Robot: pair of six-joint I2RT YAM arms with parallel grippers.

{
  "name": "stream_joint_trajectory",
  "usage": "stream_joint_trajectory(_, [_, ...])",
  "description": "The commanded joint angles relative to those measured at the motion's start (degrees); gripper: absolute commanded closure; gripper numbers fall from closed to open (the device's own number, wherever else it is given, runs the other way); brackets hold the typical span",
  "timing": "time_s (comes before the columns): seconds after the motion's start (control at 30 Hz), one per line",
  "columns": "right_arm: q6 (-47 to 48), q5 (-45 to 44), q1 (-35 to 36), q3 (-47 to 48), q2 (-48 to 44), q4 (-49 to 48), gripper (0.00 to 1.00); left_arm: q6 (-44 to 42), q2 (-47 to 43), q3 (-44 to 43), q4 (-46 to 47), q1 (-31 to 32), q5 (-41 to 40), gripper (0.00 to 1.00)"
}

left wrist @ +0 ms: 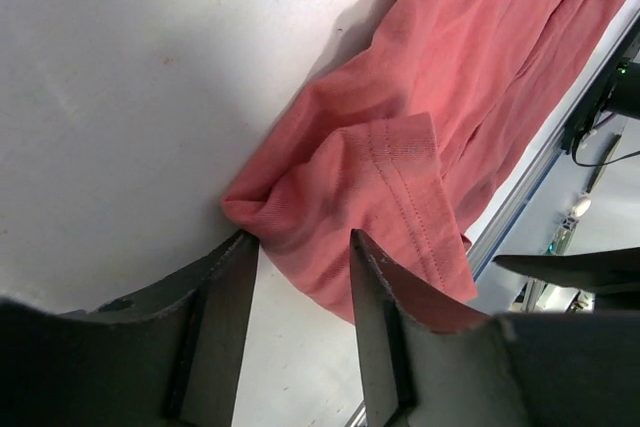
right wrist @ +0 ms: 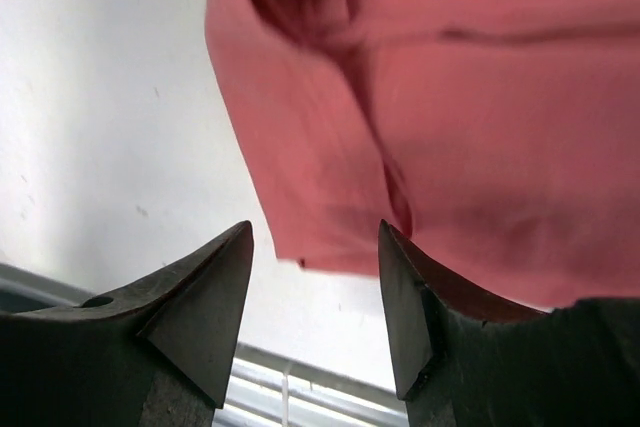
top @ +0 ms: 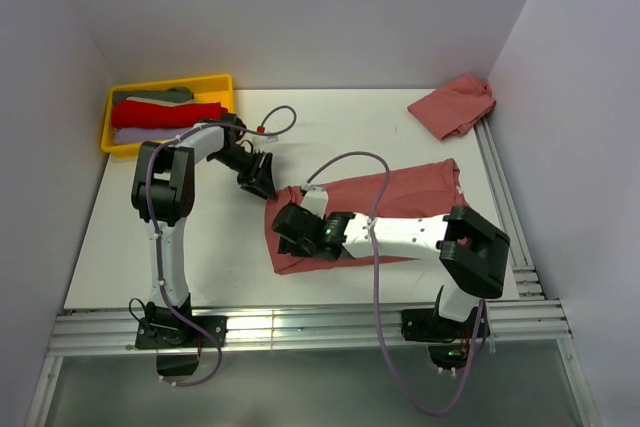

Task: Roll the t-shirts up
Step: Roll the tshirt

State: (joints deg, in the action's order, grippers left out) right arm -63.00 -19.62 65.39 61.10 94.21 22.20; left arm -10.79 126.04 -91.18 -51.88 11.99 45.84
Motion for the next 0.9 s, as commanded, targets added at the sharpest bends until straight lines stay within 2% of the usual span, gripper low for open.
stream_joint_trajectory(0.0, [-5.1,-1.7,2.0,-1.1,0.8,2.3,0.39,1.0,-1.6,0.2,1.8,0.2,1.9,0.53])
stream_joint_trajectory(0.1, [-5.5,-1.1,2.6,-2.7,0.7,0.0,0.39,1.3,-1.8,0.3,2.0,0.2,1.6,0.55])
stream_joint_trajectory(0.33, [-5.3,-2.4,2.6,-1.1,3.3,2.1,0.39,1.6,-1.5,-0.1,2.0,0.2,1.0,0.58])
stream_joint_trajectory(0.47, [-5.6,-2.4,2.5,-0.9,4.5,1.9,0.43,1.4,-1.6,-0.1,2.0,0.2,0.7,0.59])
stream_joint_trajectory(0.67, [-5.8,-2.6,2.5,-1.2,4.8,0.2,0.78,1.2,-1.6,0.0,2.0,0.2,0.1,0.62])
stream_joint_trajectory(0.7, [-5.9,-2.5,2.5,-0.8,4.8,0.9,0.88,1.3,-1.6,0.0,2.0,0.2,0.1,0.62])
stream_joint_trajectory(0.87, [-7.1,-3.1,4.0,0.9,3.9,3.8,0.98,2.2,-1.6,-0.2,2.9,0.1,-0.8,0.72])
